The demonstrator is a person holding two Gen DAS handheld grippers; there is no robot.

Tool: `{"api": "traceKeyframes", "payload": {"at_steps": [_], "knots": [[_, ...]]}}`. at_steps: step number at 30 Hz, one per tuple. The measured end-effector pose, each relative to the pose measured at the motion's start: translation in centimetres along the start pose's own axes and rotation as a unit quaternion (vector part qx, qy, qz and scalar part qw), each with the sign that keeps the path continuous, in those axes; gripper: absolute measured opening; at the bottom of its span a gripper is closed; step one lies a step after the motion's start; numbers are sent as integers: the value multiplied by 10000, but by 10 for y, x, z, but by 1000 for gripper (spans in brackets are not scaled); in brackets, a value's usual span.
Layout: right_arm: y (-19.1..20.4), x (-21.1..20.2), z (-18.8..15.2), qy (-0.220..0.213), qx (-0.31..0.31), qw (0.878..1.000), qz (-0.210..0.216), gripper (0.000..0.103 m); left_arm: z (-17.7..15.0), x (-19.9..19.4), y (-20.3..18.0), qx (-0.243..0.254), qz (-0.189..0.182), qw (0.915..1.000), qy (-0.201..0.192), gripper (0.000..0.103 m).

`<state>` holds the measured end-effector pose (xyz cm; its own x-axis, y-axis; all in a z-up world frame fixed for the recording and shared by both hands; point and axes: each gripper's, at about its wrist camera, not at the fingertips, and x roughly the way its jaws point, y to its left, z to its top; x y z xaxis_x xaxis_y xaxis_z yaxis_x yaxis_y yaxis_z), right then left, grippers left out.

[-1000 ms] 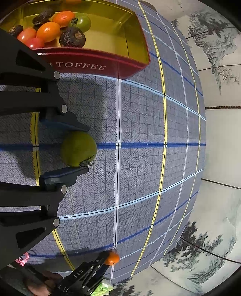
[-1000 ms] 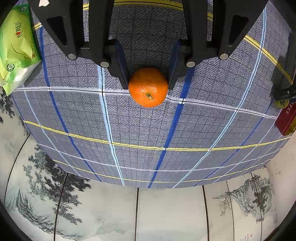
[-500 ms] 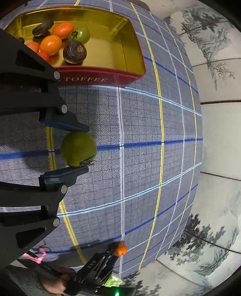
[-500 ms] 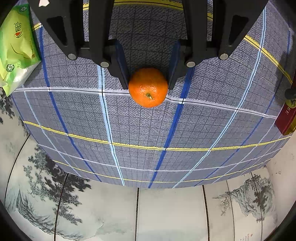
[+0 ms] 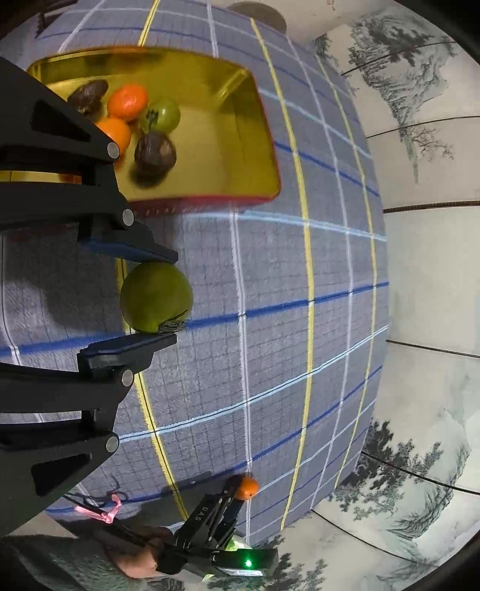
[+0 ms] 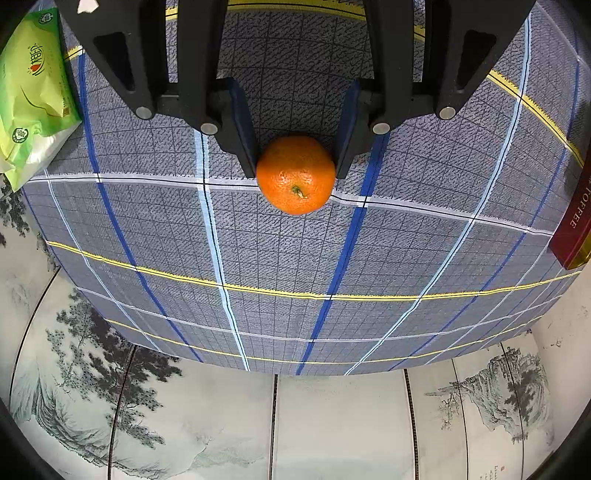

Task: Organize fruits
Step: 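Lift the green tomato over the tin, lower it and open the left gripper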

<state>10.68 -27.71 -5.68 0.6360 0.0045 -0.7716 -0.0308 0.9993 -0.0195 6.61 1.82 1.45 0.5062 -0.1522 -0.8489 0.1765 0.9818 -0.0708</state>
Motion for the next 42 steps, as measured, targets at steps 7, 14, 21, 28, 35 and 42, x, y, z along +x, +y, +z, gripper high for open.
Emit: {"api": "traceKeyframes", "payload": {"at_steps": [7,14,21,28,35,42], "knots": [[0,0,0,3,9,10000,11,38,2,-25,20,87,282,9994,-205,37],[-1,1,0,5,12,10000,14,38,-3,-36,47,141,598,9978,-258,37],[0,1,-1,7,11,10000,13,38,-9,-42,79,-49,796,9964,-281,37],[-1,1,0,7,12,10000,13,38,-16,-45,114,-284,985,9944,-272,37],[-1,1,0,8,10,10000,12,38,-38,-31,133,-455,1023,9937,11,37],[-1,1,0,9,9,10000,10,38,-55,-18,133,-480,937,9942,217,37]]}}
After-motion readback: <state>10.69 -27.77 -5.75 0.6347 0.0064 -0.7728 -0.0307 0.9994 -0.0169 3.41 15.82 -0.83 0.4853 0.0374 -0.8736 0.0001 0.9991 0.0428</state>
